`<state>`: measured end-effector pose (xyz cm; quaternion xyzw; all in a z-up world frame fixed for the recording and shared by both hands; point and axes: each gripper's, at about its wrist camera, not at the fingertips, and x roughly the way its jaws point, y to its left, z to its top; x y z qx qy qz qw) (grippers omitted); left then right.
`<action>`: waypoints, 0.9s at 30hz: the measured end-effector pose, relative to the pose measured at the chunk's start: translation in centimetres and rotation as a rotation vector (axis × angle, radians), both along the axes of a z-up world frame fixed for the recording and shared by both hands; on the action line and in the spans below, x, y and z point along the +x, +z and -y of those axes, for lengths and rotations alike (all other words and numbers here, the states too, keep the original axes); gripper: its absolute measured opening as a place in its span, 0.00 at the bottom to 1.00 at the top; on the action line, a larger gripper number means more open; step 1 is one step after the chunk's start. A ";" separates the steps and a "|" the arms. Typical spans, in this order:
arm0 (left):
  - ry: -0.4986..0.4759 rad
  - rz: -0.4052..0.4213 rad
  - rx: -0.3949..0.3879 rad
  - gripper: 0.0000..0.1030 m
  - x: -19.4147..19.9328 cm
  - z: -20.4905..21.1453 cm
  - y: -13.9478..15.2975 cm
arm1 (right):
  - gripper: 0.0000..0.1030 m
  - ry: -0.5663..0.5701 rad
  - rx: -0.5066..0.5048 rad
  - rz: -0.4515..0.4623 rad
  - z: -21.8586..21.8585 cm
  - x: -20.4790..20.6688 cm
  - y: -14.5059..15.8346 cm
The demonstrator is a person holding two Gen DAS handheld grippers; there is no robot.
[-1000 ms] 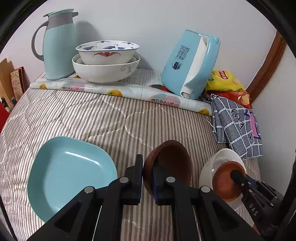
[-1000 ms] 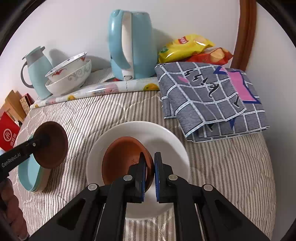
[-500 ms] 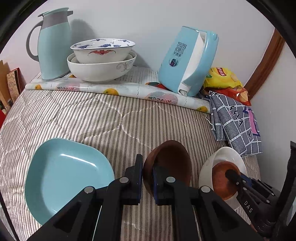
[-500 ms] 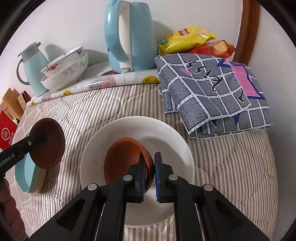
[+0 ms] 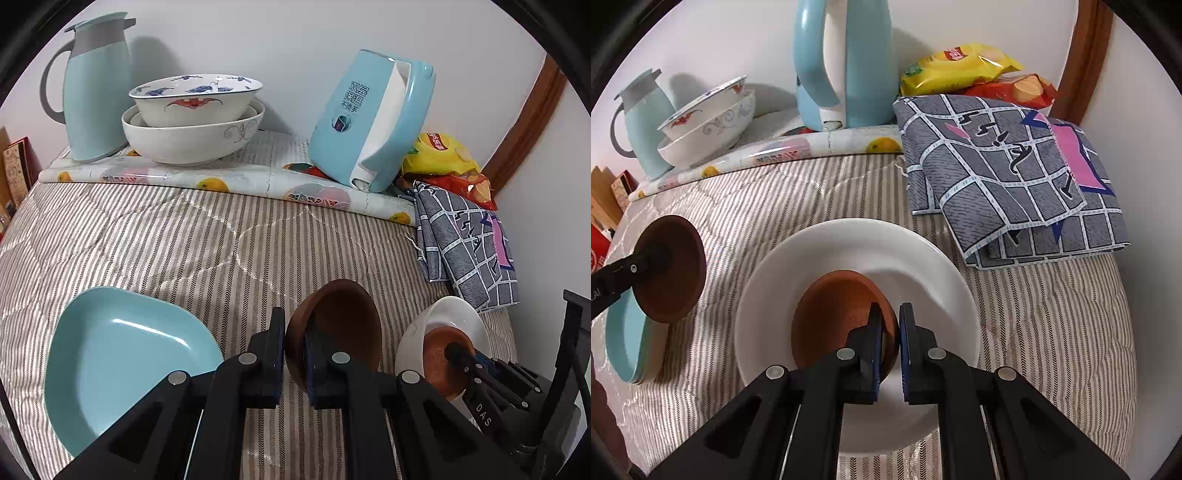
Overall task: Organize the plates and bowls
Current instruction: 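Lower the right gripper's brown bowl into the white bowl and open it while left gripper holds its bowl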
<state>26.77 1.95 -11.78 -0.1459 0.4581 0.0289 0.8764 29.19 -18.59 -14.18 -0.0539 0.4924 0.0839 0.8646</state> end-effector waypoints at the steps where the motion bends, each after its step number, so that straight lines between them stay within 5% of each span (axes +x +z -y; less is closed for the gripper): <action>1: -0.004 -0.002 -0.003 0.09 0.1 -0.1 -0.1 | 0.08 -0.007 -0.003 -0.005 0.0 0.1 -0.1; 23: -0.052 -0.019 -0.012 0.09 1.0 -0.2 -0.5 | 0.15 -0.022 -0.044 -0.007 -0.2 0.3 -0.7; 27: -0.052 -0.019 -0.006 0.09 0.6 -0.3 -0.4 | 0.23 -0.011 -0.041 0.012 -0.3 -0.1 -0.5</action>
